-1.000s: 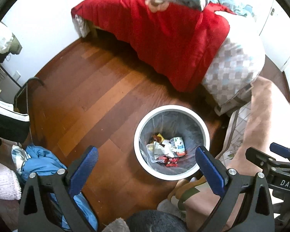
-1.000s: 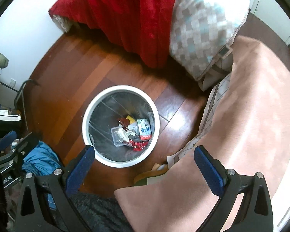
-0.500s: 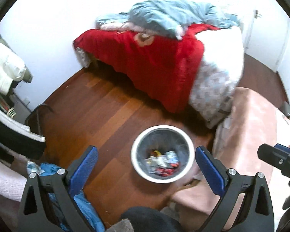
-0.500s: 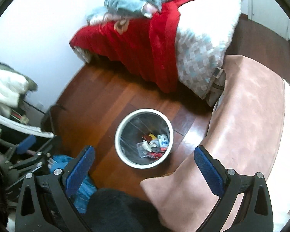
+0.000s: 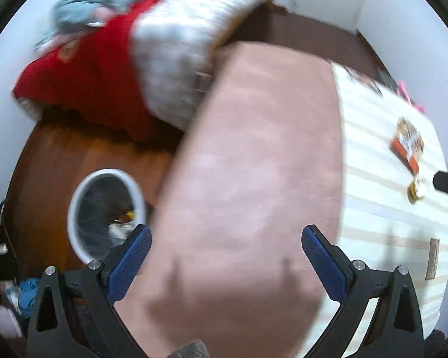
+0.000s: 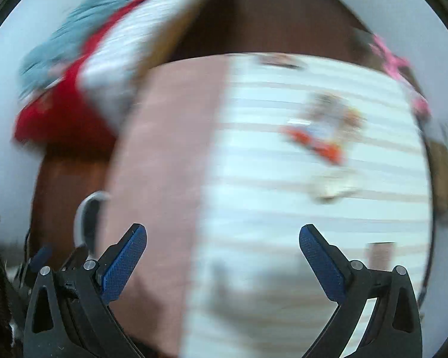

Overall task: Collect trash
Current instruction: 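Swing both open tools back toward the table, then grasp the orange chip bag with the left tool while the right tool grasps the bread crust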

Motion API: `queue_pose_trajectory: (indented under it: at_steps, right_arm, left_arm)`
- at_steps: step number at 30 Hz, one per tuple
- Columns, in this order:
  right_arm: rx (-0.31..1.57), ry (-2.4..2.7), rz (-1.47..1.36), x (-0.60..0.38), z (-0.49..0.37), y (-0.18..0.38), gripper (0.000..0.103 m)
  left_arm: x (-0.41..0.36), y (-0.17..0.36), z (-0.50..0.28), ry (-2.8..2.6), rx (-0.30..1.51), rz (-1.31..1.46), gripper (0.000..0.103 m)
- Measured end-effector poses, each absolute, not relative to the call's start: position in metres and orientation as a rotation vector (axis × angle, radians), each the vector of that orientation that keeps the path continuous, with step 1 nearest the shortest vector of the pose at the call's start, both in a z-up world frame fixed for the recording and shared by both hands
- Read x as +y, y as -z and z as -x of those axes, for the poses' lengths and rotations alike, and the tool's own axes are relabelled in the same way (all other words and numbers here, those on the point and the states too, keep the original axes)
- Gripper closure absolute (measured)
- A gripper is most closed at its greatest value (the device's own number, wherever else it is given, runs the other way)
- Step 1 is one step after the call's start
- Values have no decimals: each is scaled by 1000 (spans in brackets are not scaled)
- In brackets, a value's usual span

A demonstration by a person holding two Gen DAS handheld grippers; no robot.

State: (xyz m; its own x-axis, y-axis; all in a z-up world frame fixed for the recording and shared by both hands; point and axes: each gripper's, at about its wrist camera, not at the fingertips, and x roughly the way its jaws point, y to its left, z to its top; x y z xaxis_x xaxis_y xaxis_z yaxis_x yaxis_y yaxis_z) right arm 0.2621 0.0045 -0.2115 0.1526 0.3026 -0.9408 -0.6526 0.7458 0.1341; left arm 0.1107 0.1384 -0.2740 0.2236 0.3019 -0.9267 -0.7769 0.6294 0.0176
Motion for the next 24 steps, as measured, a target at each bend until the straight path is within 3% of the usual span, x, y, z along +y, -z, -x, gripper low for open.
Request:
queue_pose_trajectory:
  at_steps: [3, 7, 14, 16, 17, 19, 24]
  right_arm:
    - [1273, -588, 305, -26, -321, 234, 25]
    - [1329, -532, 284, -43, -377, 262, 26]
    - [1378, -547, 300, -43, -413, 297, 41]
    - [1353, -583, 323, -39, -410, 295, 59]
    - [1341, -586, 339, -36, -406, 294, 74]
    - [1316, -599, 366, -34, -402, 292, 91]
    - [1284, -631, 341, -52, -403, 278, 96]
  left_arm:
    - [124, 292, -158, -741, 1169, 470, 0]
    - [117, 309, -197, -679, 1241, 451, 0]
    - [111, 319, -229, -619, 1312, 428, 0]
    - [107, 317, -231, -617, 1313, 422, 0]
    - [107, 316, -234, -615, 1312, 419, 0]
    - [104, 313, -240, -609, 1307, 409, 0]
    - [96, 297, -259, -576, 1265, 389, 0]
